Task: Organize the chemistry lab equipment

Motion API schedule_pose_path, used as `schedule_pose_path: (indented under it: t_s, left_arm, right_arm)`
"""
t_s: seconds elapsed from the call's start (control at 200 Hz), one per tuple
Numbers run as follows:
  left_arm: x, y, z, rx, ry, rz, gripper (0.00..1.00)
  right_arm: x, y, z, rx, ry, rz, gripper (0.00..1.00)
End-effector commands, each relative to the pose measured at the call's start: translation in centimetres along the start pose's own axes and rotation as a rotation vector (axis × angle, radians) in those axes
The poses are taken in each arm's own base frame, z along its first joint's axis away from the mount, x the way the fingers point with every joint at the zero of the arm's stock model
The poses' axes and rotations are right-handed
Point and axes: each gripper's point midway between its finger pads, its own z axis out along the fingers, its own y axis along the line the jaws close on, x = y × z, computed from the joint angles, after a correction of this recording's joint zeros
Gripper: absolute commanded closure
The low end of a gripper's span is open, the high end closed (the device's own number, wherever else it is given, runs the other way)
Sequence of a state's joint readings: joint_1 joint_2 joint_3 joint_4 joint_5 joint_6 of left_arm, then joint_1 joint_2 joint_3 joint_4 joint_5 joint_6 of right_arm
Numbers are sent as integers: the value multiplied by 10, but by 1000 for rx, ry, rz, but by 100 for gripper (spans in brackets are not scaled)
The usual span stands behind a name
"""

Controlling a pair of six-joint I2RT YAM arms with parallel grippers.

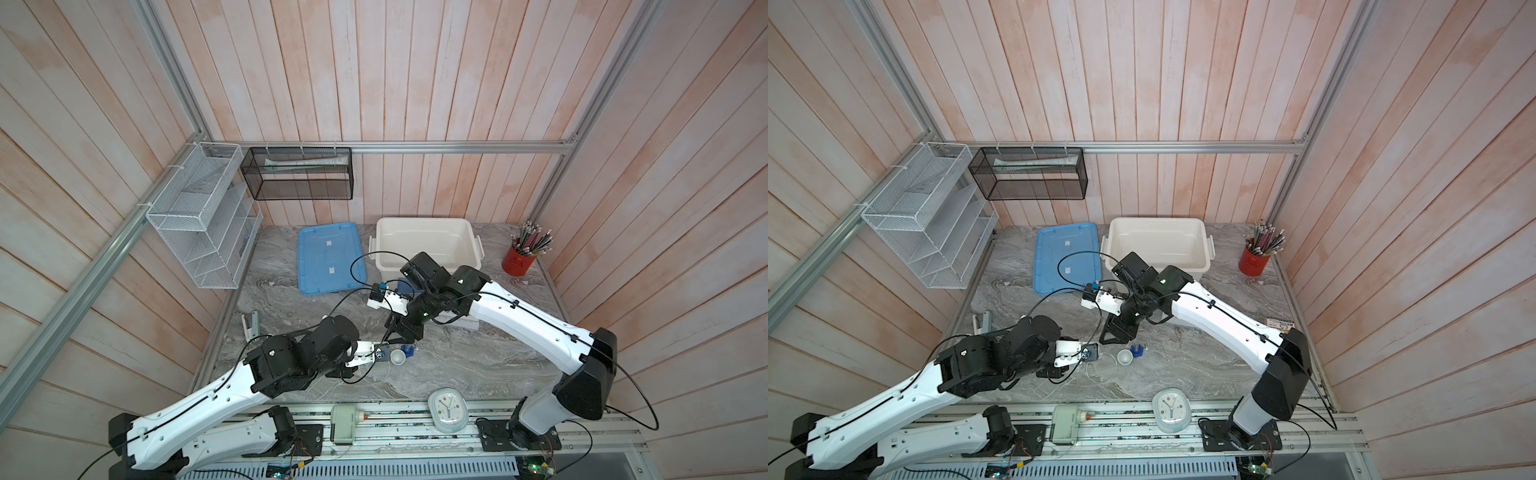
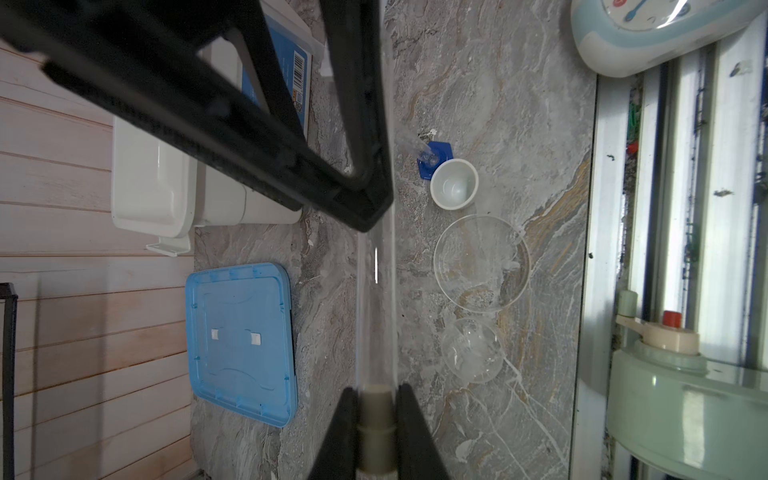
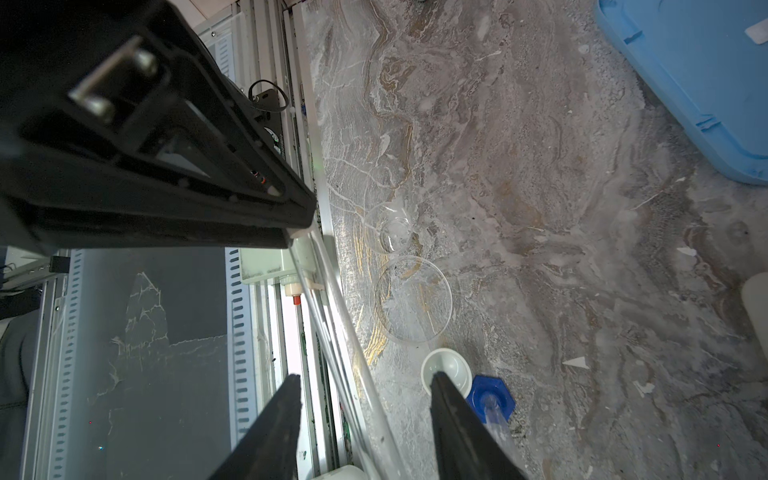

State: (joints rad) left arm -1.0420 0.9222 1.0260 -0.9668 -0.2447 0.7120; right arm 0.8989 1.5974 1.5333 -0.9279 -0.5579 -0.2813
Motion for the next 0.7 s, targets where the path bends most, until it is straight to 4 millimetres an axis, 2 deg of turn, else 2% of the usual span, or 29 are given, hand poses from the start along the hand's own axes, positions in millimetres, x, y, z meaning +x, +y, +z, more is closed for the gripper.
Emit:
schedule_pose_path:
  t_s: [0.0,0.515,0.695]
  left_arm:
    - [-2,6,-2,-44,-15,15,86]
    - [-5,8,-6,-74,-32,45,86]
    - [-4,7,-6,-76,-31,51,86]
  right_arm:
    - [-4,8,5,-42,-1,-6,50]
    - [-8,5,22,-74,17,-11,59]
    - [-13,4,23,-75,12,-17,67]
